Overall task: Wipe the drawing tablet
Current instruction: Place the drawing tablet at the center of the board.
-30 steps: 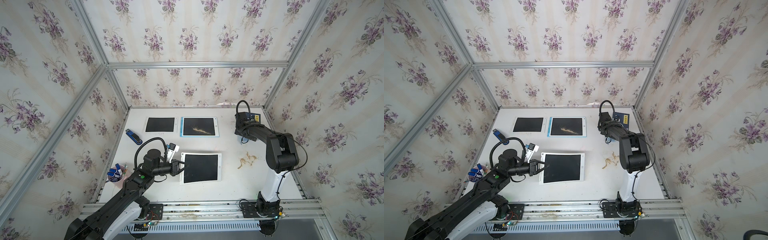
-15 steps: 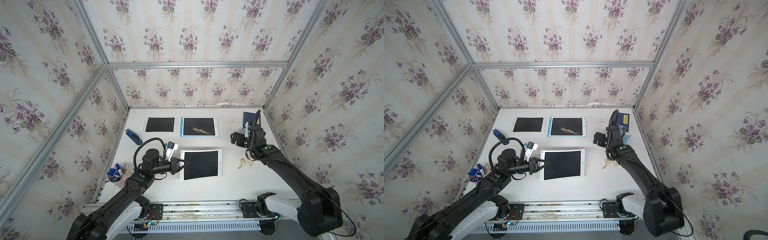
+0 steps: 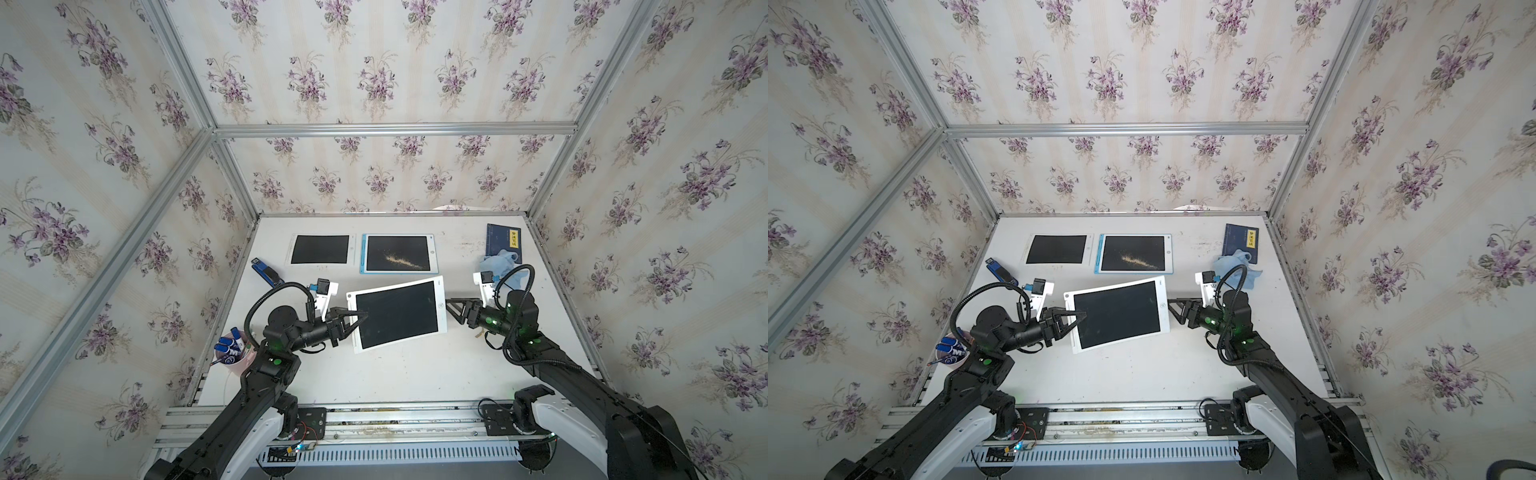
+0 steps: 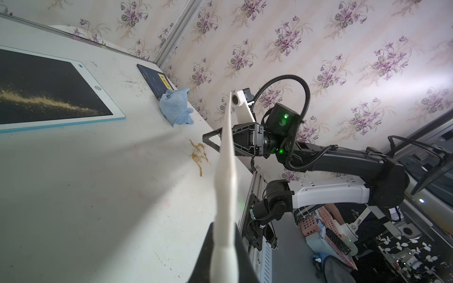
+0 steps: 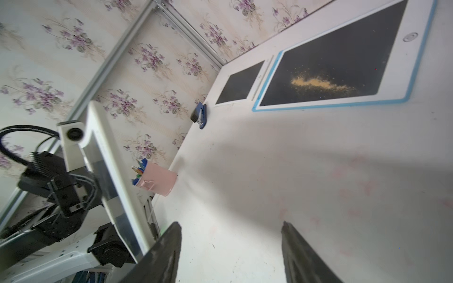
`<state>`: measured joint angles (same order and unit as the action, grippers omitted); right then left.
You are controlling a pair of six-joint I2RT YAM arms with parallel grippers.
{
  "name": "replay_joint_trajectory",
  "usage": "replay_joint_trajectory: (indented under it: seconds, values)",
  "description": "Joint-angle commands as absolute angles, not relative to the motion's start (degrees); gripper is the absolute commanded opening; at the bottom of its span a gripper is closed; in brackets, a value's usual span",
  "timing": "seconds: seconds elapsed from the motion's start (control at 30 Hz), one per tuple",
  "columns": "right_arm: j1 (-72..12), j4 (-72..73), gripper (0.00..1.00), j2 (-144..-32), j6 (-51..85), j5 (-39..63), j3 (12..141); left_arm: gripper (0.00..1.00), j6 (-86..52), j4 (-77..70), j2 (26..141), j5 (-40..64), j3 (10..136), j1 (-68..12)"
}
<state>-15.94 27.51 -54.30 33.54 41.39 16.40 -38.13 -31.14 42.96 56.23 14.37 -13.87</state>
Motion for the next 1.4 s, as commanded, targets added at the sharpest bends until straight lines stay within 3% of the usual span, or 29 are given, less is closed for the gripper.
replay_joint_trajectory:
  seconds: [0.0,0.23,0.4,0.53,0.73,1.0,1.37]
  values:
    - [-16.1,38.4,0.65,-52.6,36.9,48.0,15.8,0.0,-41.6,-39.1,43.8,57.4,14.4,-13.1]
    - [-15.3,34.9,0.61,-45.9,36.9,44.0,14.7,0.0,-43.3,-39.7,42.8,57.4,13.3,-11.2]
    - [-9.3,37.1,0.58,-44.1,40.8,45.0,12.7,0.0,-44.8,-41.8,42.1,58.8,12.8,-10.4]
    - [-8.6,43.5,0.57,-47.2,44.6,51.6,12.2,0.0,-45.8,-44.0,42.1,59.9,12.7,-10.4]
    - [-9.1,65.7,0.55,-55.6,56.5,59.4,9.7,0.0,-50.3,-52.4,45.0,62.1,12.5,-10.4]
    - [-13.6,59.6,0.53,-56.9,51.6,56.6,13.6,0.0,-52.4,-55.9,47.1,62.9,12.4,-10.5]
    - [-14.5,63.0,0.47,-61.7,52.7,56.2,15.0,0.0,-52.3,-54.4,46.1,63.3,12.4,-10.5]
